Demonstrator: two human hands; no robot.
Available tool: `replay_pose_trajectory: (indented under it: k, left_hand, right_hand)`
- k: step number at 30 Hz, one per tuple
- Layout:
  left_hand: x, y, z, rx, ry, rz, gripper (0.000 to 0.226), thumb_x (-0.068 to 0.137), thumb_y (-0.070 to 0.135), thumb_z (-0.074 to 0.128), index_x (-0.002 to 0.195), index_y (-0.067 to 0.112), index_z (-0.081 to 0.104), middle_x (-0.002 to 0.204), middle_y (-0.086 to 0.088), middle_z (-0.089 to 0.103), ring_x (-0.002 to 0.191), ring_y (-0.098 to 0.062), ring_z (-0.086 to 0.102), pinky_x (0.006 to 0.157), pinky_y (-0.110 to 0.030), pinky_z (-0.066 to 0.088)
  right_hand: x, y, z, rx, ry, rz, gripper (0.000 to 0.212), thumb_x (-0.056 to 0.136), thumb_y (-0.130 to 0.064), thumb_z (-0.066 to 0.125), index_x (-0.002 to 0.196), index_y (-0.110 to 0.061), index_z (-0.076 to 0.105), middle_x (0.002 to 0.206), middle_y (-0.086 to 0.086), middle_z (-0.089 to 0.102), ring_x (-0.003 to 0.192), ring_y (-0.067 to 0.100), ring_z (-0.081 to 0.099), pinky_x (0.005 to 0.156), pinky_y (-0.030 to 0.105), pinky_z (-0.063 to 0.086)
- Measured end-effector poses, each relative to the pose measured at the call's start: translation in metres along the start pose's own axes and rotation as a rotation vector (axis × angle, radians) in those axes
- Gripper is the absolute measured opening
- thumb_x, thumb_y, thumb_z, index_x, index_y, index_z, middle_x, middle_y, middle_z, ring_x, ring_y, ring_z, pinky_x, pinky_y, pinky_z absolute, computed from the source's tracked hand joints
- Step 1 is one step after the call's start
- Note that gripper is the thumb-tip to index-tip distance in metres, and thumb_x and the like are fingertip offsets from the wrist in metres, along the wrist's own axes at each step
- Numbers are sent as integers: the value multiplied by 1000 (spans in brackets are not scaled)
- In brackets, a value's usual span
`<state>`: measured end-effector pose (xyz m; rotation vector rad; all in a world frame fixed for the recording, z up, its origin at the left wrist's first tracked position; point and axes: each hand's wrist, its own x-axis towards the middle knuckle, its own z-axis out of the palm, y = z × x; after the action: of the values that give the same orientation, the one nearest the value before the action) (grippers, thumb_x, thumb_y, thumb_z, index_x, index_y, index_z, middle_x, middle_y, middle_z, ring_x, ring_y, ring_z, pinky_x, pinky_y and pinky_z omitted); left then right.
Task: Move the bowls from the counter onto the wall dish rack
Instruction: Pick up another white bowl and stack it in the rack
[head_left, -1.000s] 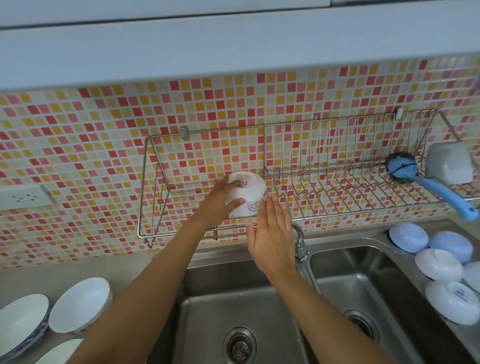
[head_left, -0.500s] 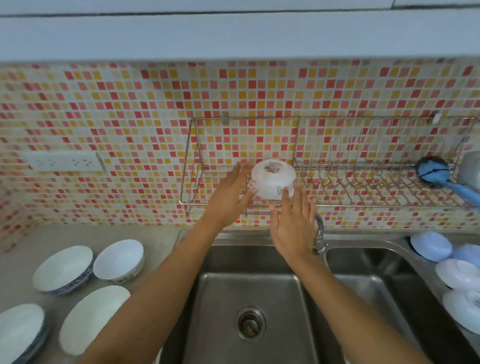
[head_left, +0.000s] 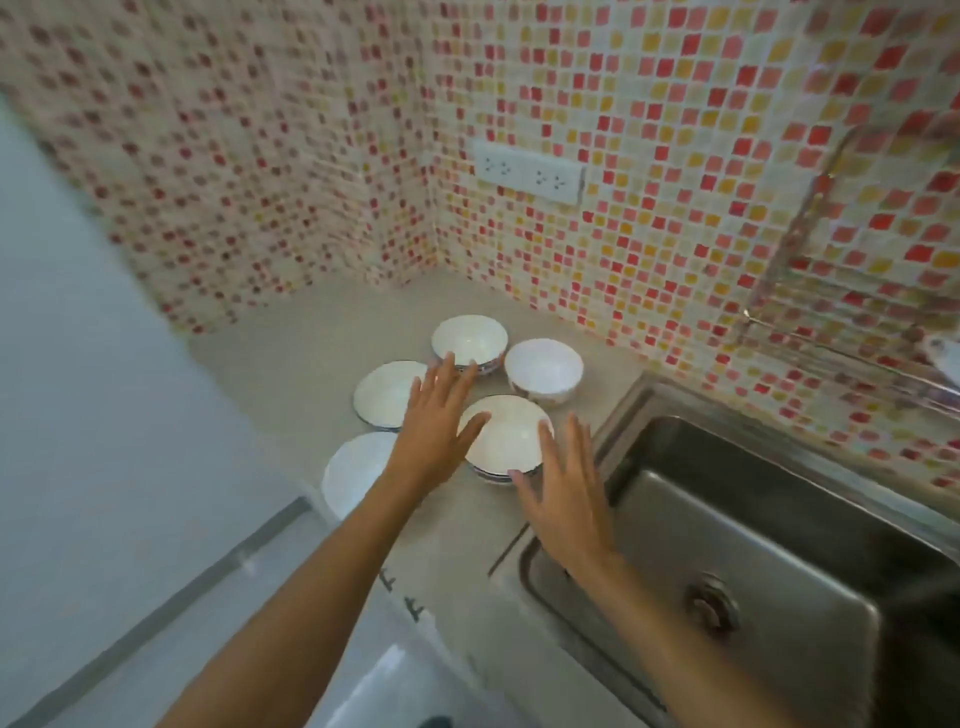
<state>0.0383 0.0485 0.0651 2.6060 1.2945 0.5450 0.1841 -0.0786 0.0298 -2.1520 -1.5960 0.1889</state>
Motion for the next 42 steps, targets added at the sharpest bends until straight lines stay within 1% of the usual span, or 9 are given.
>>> replay_pose_trajectory:
  k: [4,8,14,17,22,31,35,39,42]
  left_hand:
    - [-38,-88,-17,81,39,-219,64,97,45,40,149,11,25,157,-20,18,143,-40,18,116,-49,15]
    - [-67,-143,-11,59,-21,-432,67,98,34,47,151,8,15,158,-21,5,146,-37,6,118,-42,7]
    - [-86,-176,22,-288,-175,-686,68,99,38,43,150,2,16,159,-18,11,146,-30,13,116,-40,16]
    - [-88,-178,32,-401,-115,-700,43,99,26,45,133,0,45,136,-20,49,124,-32,46,99,-34,37]
    - [-94,-168,26,-553,-29,-724,29,101,19,39,121,3,51,117,-14,61,97,-22,55,78,-26,38]
    - [-78,-134,7,-914,-90,-734,38,100,45,31,133,27,30,123,1,48,106,-21,52,81,-35,54]
    - [-53,-110,6,-1052,-108,-709,43,98,53,30,135,32,33,124,4,47,109,-22,52,64,-31,58]
    - [-28,-73,4,-1330,-151,-686,49,91,63,34,132,38,44,131,2,55,113,-22,57,72,-41,59]
    - [-13,-37,0,-1473,-207,-641,41,91,62,36,121,42,54,121,5,61,110,-21,59,72,-41,57]
  right_hand:
    - [13,-65,42,131,-143,-30,65,96,-49,49,150,-20,28,159,6,25,146,26,20,111,42,34]
    - [23,-108,77,234,-331,-19,55,94,-46,53,140,-19,39,130,8,58,118,30,55,90,39,47]
    - [35,-134,115,250,-327,219,53,94,-33,54,139,-15,34,131,11,53,112,33,57,87,40,48]
    - [37,-135,130,307,-367,331,47,94,-22,49,138,-11,40,126,18,59,111,39,57,86,40,48]
    - [34,-135,138,398,-368,473,36,91,-17,44,126,-12,45,113,19,62,95,39,60,76,43,54]
    - [26,-117,96,547,-241,497,31,89,-14,47,118,-22,54,85,-2,61,72,22,67,70,47,59]
    - [22,-100,62,607,-155,476,26,92,-26,52,117,-34,51,91,-6,67,69,12,68,75,43,59]
    - [17,-74,21,660,-75,483,39,93,-52,50,125,-31,55,97,-11,68,85,11,68,86,43,55]
    - [16,-44,-26,628,75,455,41,96,-46,51,129,-23,58,109,-9,67,99,7,63,88,26,49]
